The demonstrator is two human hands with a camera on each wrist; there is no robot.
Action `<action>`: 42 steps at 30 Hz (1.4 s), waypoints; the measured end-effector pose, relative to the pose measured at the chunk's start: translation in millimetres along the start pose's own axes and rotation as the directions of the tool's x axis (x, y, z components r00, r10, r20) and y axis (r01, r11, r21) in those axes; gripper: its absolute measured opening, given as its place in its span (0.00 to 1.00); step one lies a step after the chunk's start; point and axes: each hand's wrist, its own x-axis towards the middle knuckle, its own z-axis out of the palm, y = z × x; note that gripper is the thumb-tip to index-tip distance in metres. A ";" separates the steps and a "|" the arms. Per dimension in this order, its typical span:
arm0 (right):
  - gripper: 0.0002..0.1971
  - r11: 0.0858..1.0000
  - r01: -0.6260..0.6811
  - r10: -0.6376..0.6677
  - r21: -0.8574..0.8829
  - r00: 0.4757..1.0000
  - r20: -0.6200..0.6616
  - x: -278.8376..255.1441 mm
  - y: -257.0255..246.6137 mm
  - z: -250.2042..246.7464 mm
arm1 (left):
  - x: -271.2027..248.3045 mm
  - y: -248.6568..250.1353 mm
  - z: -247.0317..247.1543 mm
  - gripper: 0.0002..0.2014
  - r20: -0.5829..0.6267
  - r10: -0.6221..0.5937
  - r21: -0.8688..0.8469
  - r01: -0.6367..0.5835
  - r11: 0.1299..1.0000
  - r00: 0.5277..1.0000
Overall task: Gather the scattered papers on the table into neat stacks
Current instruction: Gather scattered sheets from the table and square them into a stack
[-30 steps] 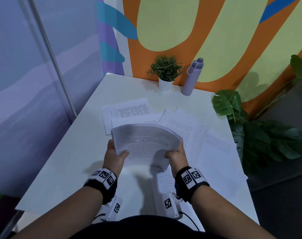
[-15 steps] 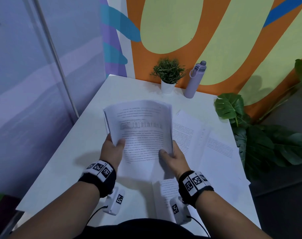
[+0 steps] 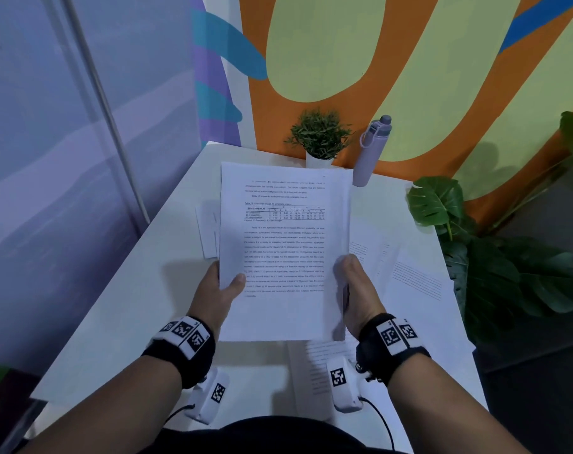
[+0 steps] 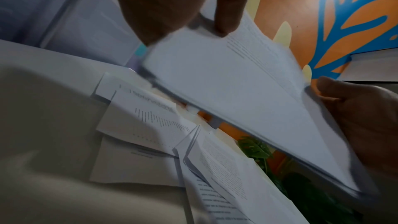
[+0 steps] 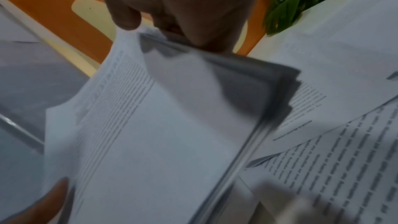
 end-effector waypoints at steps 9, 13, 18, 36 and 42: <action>0.10 0.976 -0.103 0.102 0.192 0.995 0.015 -2.3 -6.4 0.7 | -4.5 3.6 1.6 0.08 -0.038 0.047 -0.043 -0.048 0.998 0.998; 0.11 0.960 -0.077 0.055 0.268 0.995 0.085 -10.2 -15.7 5.4 | -3.6 5.0 2.5 0.09 -0.039 0.037 -0.061 -0.040 0.997 0.999; 0.09 1.000 0.024 -0.024 0.006 0.999 0.046 -13.0 -18.0 12.2 | -1.4 0.6 0.3 0.11 -0.087 0.016 -0.050 -0.020 0.999 0.996; 0.16 0.937 0.319 -0.330 -0.140 0.942 -0.060 -14.4 -9.6 19.2 | 0.3 -0.6 -5.3 0.16 -0.047 -0.074 -0.254 0.060 0.965 0.996; 0.10 0.954 0.280 -0.284 -0.111 0.959 -0.021 -18.6 -13.8 26.8 | 2.8 -3.9 -9.3 0.14 -0.054 -0.050 -0.235 0.036 0.971 0.997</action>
